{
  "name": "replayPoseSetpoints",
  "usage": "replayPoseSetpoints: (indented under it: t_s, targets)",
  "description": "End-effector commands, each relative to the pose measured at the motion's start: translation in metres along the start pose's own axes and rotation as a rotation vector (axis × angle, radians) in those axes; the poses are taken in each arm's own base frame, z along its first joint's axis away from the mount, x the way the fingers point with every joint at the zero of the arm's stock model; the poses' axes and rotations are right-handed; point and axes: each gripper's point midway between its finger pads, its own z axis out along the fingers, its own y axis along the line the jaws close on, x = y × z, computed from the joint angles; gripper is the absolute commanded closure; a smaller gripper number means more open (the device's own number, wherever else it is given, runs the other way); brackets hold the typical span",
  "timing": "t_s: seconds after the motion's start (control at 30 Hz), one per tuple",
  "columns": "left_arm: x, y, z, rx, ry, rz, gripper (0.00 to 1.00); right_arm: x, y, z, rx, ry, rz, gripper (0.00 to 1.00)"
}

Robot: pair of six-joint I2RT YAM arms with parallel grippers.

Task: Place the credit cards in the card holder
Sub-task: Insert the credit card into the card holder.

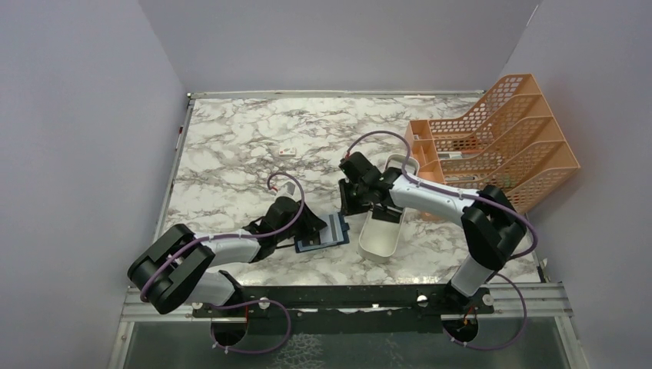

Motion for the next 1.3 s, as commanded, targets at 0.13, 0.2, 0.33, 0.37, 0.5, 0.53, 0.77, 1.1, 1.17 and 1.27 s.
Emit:
replayPoseSetpoints:
  t_s: [0.13,0.2,0.33,0.37,0.5,0.53,0.77,1.1,1.17,1.27]
  targets:
    - [0.001,-0.015,-0.006,0.050,0.022,-0.011,0.63,0.020,-0.021,0.016,0.103,0.078,-0.022,0.75]
    - [0.001,-0.019,-0.008,0.063,0.025,-0.015,0.61,0.024,-0.019,0.020,0.091,0.091,-0.018,0.75]
    - [0.001,-0.032,-0.009,0.097,0.043,-0.020,0.60,0.036,-0.014,0.028,0.052,0.114,0.006,0.75]
    - [0.001,-0.033,-0.008,0.099,0.046,-0.023,0.60,0.037,-0.011,0.029,0.038,0.112,0.013,0.75]
    - [0.008,-0.028,-0.003,0.076,0.070,-0.028,0.60,0.038,-0.011,0.032,0.039,0.110,0.026,0.76]
    - [0.010,-0.024,-0.002,0.064,0.073,-0.030,0.60,0.039,-0.013,0.033,0.047,0.110,0.027,0.76]
    - [0.012,-0.023,0.007,0.040,0.072,-0.004,0.61,0.040,-0.006,0.036,0.011,0.111,0.037,0.77]
    - [0.003,-0.023,0.012,0.017,0.033,0.033,0.62,0.032,0.018,0.041,-0.116,0.084,0.072,0.80]
    - [-0.001,-0.018,0.015,-0.007,0.033,0.040,0.62,0.028,0.022,0.042,-0.132,0.080,0.075,0.80]
    - [-0.016,-0.010,0.017,-0.047,0.020,0.058,0.62,0.013,0.021,0.042,-0.102,0.046,0.062,0.75]
